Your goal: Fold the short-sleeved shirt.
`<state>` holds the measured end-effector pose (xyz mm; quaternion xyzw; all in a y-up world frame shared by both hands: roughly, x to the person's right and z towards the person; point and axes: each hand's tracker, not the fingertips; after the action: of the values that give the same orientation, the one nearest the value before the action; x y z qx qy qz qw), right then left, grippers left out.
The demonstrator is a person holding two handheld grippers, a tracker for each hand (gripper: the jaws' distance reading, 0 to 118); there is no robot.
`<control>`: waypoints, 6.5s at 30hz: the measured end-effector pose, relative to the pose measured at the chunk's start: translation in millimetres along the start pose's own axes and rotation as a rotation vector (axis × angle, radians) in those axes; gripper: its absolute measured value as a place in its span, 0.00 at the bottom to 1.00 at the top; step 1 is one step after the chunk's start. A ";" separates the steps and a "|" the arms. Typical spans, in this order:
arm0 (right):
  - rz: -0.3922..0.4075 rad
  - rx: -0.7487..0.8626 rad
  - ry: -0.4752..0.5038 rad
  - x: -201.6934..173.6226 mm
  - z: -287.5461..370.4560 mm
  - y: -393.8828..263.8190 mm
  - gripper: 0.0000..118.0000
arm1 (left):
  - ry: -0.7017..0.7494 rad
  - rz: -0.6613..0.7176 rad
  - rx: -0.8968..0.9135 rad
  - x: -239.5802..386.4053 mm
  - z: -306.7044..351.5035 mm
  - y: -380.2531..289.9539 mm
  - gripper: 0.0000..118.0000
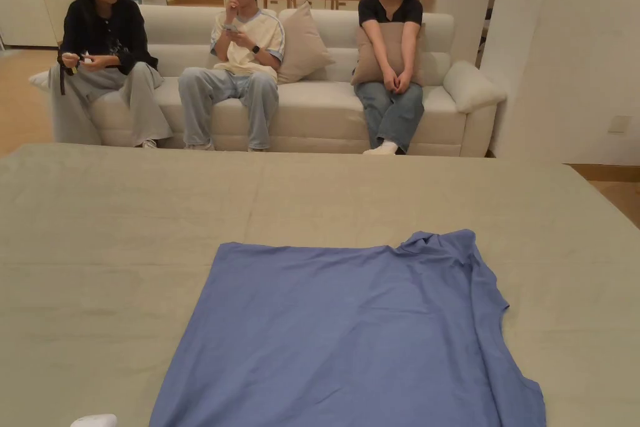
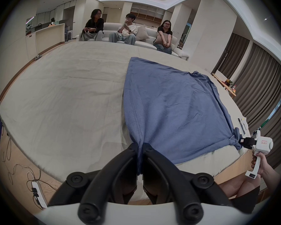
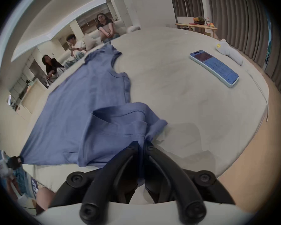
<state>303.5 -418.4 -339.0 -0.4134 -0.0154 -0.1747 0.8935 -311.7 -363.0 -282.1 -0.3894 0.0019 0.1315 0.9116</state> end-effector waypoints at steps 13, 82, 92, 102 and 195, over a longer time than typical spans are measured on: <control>0.084 0.420 0.072 -25.5 144.1 -2.2 0.06 | -0.044 -0.013 0.185 15.2 75.5 -1.4 0.02; 0.285 0.719 0.031 -96.0 227.8 -15.7 0.00 | 0.050 -0.150 0.291 23.4 76.5 2.7 0.02; 0.266 0.713 0.034 -95.3 233.8 -5.9 0.00 | 0.123 0.013 -0.045 -28.5 -85.7 24.3 0.97; 0.230 0.651 0.023 -95.5 213.5 -2.2 0.00 | 0.090 -0.060 -0.077 -0.2 -101.0 10.3 0.04; 0.481 0.632 0.085 -181.4 174.9 44.4 0.01 | 0.046 -0.046 0.107 -28.8 -106.1 168.5 1.00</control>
<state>168.2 -207.4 -287.8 -0.1024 0.0661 0.0359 0.9919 -369.6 -333.7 -472.5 -0.3431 0.0211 0.1013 0.9336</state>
